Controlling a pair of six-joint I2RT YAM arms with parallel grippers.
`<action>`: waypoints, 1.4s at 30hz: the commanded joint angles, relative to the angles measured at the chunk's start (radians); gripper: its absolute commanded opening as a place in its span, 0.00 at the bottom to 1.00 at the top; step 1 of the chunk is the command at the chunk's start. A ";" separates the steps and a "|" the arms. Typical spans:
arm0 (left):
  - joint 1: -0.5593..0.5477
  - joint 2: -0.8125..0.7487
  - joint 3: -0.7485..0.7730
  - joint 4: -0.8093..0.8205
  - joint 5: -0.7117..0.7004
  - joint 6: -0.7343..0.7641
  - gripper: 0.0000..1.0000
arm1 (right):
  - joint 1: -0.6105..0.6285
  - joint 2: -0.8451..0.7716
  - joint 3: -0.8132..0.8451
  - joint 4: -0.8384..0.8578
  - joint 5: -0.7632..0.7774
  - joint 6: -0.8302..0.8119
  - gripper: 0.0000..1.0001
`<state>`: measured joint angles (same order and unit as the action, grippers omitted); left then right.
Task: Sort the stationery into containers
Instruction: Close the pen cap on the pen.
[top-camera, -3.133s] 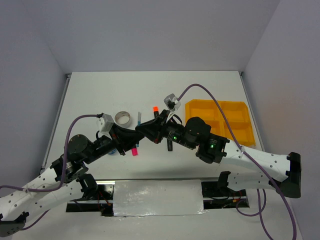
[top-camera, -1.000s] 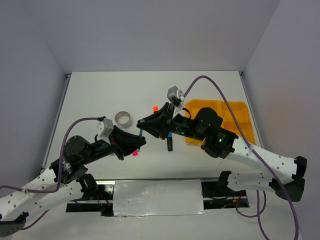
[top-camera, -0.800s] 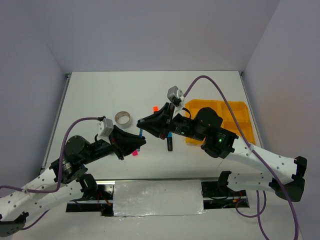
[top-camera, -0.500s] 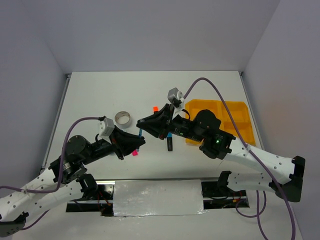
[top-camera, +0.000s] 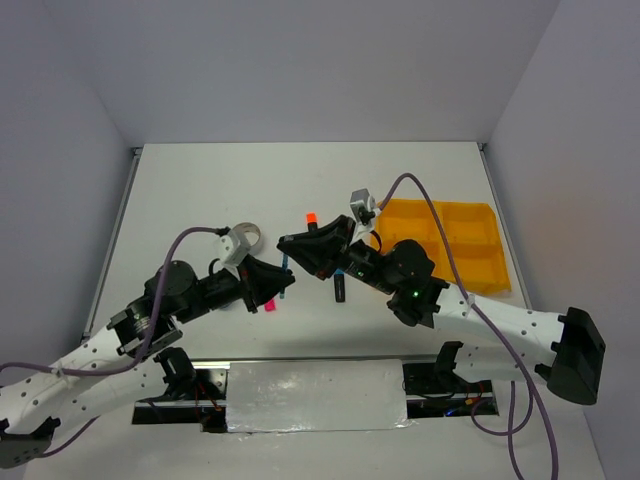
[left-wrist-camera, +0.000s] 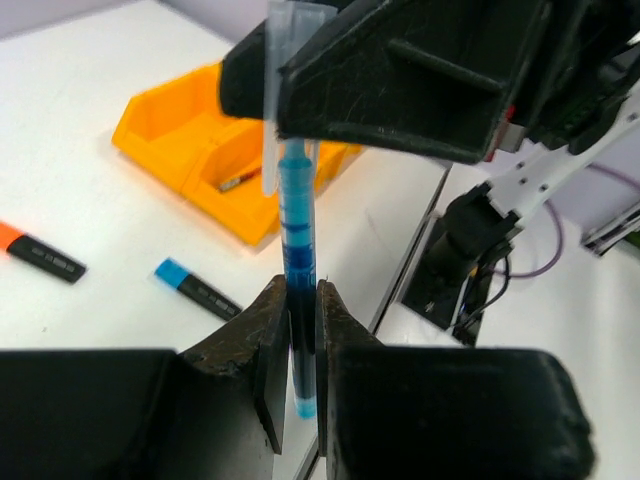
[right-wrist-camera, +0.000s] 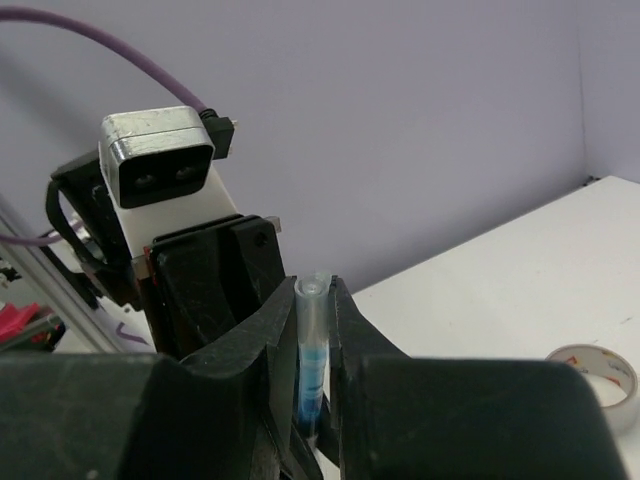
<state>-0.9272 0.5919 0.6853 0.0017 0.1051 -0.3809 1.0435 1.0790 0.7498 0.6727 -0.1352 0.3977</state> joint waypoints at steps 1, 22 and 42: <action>-0.002 0.040 0.193 0.400 0.045 0.056 0.00 | 0.024 0.119 -0.102 -0.226 -0.099 0.006 0.00; -0.002 0.081 0.304 0.215 0.047 0.214 0.00 | -0.043 0.056 -0.213 -0.280 -0.191 -0.025 0.00; -0.007 0.115 0.017 0.198 -0.012 0.117 0.00 | -0.043 -0.146 0.062 -0.461 -0.099 -0.092 0.50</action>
<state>-0.9379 0.7330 0.6998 0.0784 0.1394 -0.2443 0.9943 0.9543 0.7685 0.2867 -0.2283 0.3237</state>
